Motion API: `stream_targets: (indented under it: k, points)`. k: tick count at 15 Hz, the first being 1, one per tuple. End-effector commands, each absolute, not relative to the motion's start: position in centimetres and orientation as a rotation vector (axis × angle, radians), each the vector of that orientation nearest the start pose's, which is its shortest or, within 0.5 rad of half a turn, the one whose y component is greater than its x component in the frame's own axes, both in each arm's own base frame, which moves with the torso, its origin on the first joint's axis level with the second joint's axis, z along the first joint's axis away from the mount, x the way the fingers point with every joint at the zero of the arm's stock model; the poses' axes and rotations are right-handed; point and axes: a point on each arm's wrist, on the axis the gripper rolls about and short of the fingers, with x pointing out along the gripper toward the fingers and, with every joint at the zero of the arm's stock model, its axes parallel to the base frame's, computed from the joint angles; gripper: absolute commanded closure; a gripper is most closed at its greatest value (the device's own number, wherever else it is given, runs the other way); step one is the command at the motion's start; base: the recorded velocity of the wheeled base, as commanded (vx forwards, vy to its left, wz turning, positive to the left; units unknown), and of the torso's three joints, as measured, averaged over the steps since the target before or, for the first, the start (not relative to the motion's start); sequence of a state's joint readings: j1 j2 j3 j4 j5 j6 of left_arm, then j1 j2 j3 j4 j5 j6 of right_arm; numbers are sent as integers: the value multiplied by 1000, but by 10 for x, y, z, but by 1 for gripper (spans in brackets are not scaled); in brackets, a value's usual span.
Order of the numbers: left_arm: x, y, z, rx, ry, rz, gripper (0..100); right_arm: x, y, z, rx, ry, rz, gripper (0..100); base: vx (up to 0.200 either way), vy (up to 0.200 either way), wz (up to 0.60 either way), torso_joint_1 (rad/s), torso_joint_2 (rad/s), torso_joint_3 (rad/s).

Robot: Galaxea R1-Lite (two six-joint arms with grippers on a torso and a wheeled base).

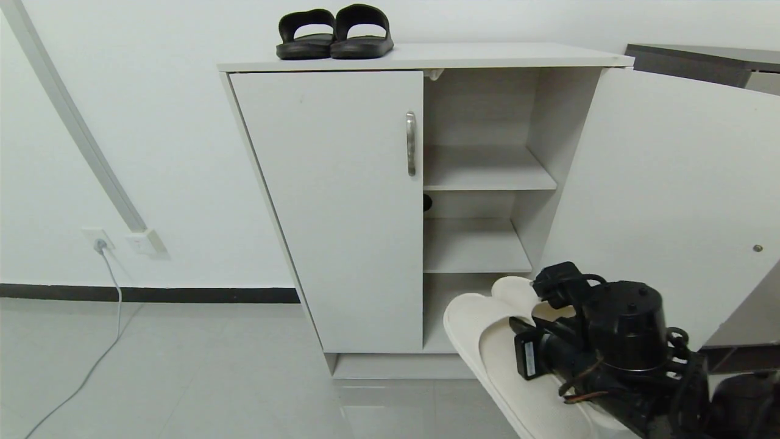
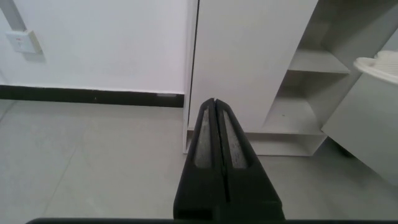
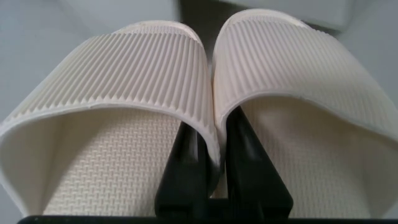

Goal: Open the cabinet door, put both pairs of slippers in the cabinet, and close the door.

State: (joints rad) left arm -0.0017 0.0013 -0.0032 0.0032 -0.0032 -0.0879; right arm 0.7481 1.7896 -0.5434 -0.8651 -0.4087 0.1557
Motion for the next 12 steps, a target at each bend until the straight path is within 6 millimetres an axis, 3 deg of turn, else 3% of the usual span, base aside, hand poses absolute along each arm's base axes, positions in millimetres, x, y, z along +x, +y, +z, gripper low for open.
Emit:
stream_targets:
  k: [1,4,6,10,12]
  points:
    - [-23,0,76,-87,3,-4,100,240,227,87,-61,341,183,100,0,0,0,0,0,0]
    - [-23,0,76,-87,5,-4,100,272,260,85,-1,267,88,100,0,0,0,0,0,0]
    - [-23,0,76,-86,2,-6,100,281,276,84,-1,248,68,100,0,0,0,0,0,0]
    - [-23,0,76,-84,3,-6,100,283,277,81,-11,258,50,100,0,0,0,0,0,0]
    - [-23,0,76,-83,5,-6,100,282,276,81,-12,252,33,100,0,-200,0,5,2,2]
